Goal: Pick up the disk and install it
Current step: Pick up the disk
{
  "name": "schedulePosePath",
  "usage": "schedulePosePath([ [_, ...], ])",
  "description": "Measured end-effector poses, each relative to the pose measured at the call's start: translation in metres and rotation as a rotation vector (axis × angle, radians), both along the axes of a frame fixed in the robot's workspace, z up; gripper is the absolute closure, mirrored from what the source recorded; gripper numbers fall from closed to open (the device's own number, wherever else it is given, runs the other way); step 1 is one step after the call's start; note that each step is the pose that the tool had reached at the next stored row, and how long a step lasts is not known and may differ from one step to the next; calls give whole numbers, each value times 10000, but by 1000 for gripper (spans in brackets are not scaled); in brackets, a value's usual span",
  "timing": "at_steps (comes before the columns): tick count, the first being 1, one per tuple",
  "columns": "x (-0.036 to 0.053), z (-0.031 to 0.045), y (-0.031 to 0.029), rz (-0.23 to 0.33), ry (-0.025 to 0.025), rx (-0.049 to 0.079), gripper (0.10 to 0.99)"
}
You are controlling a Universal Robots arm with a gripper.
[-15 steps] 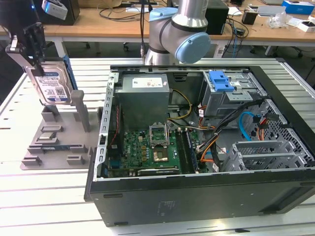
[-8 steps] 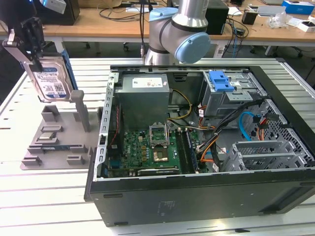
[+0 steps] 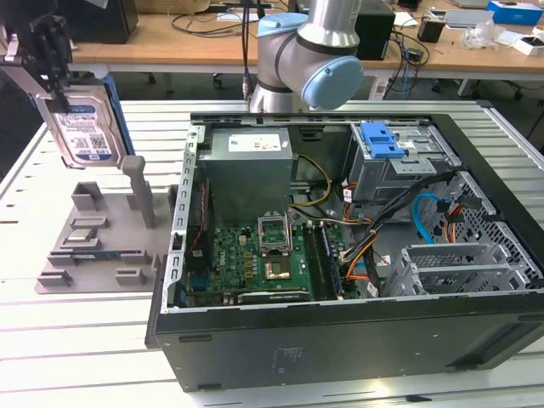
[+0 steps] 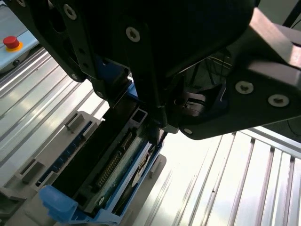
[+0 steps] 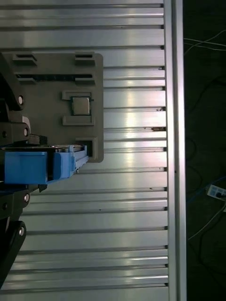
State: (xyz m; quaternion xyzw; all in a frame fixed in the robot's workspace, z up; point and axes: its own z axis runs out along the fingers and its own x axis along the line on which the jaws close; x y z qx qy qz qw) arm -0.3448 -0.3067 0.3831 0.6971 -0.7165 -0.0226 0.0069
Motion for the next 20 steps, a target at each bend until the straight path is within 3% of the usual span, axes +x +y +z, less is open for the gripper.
schedulePosePath([
  [7, -1, 147, 17, -1, -1, 1, 718],
  [12, 0, 327, 40, 1, 0, -1, 718],
  [20, 0, 494, 57, 0, -1, 0, 718],
])
